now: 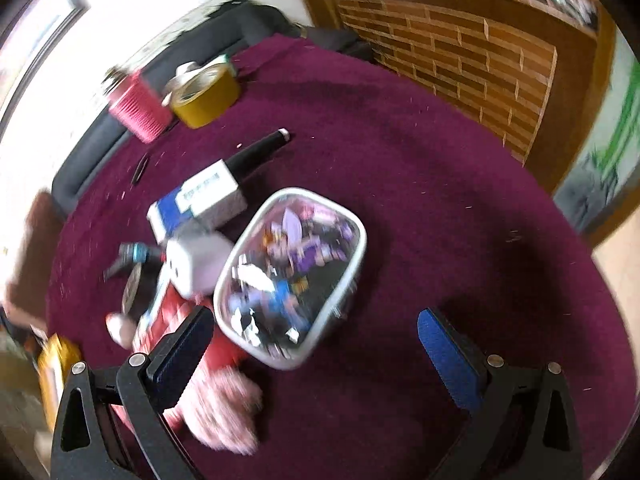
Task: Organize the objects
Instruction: 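Carry the medicine box with the left gripper while the right gripper grasps the cartoon pouch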
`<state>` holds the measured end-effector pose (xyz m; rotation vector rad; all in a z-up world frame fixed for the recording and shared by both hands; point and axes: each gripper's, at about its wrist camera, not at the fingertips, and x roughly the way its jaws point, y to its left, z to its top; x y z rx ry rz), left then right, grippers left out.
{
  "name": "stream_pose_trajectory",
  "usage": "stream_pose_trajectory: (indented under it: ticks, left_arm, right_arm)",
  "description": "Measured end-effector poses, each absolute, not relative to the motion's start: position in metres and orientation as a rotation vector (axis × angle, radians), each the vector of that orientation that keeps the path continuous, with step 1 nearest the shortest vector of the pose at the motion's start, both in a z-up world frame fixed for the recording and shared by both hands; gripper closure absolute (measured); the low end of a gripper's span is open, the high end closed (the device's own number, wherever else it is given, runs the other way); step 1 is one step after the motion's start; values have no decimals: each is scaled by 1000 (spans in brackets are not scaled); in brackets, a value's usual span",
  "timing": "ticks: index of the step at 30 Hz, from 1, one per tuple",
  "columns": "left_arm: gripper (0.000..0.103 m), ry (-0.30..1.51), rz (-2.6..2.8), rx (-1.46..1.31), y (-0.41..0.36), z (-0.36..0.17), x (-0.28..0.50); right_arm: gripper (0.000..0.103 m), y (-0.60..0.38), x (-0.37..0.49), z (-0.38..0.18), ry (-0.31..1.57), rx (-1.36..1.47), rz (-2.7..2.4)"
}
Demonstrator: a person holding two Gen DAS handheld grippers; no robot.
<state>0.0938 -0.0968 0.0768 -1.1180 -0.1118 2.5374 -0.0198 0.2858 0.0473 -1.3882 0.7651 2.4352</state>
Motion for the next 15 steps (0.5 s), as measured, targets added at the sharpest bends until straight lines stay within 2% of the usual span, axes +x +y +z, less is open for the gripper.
stream_pose_trajectory:
  ticks: [3, 8, 9, 11, 15]
  left_arm:
    - [33, -89, 2543, -1107, -94, 79, 96]
    - [33, -89, 2535, -1106, -93, 77, 98]
    - [33, -95, 2534, -1107, -92, 77, 99]
    - [33, -103, 2534, -1105, -94, 77, 101]
    - [33, -116, 2546, -1098, -100, 78, 107]
  right_arm:
    - [1, 288, -39, 41, 820, -1391, 2343]
    - [3, 273, -60, 33, 666, -1438, 2298]
    - [4, 269, -62, 33, 633, -1441, 2300]
    - [15, 265, -61, 35, 579, -1437, 2337]
    - [15, 269, -43, 40, 601, -1437, 2392]
